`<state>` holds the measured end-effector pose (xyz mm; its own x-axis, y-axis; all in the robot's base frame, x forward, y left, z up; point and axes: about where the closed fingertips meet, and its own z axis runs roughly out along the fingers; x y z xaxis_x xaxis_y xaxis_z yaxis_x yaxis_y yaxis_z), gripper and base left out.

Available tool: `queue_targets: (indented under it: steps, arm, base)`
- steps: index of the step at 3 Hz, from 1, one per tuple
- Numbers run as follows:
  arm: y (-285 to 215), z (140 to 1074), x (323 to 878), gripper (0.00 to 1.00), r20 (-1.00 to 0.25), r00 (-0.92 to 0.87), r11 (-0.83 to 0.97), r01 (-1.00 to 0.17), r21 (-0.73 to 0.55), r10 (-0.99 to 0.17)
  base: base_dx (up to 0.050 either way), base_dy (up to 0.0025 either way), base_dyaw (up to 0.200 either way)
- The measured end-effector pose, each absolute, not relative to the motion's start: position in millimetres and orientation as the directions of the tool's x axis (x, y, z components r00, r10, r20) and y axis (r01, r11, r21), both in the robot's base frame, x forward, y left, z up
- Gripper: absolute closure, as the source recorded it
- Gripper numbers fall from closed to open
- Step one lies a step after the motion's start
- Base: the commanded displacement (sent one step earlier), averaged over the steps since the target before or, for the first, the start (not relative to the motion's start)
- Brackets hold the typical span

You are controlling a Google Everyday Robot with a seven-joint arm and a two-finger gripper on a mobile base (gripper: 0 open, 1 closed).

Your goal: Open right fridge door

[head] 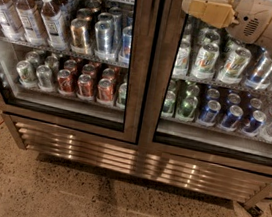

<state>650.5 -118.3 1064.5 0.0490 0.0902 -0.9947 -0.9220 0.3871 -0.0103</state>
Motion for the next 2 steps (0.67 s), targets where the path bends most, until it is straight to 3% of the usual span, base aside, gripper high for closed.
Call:
queue_targets:
  steps: [2]
  arm:
    - [-143.4, 1075.0, 610.5, 0.43, -0.999, 0.039, 0.45, -0.893, -0.026, 0.02]
  base:
    - [0.0, 0.0, 0.0]
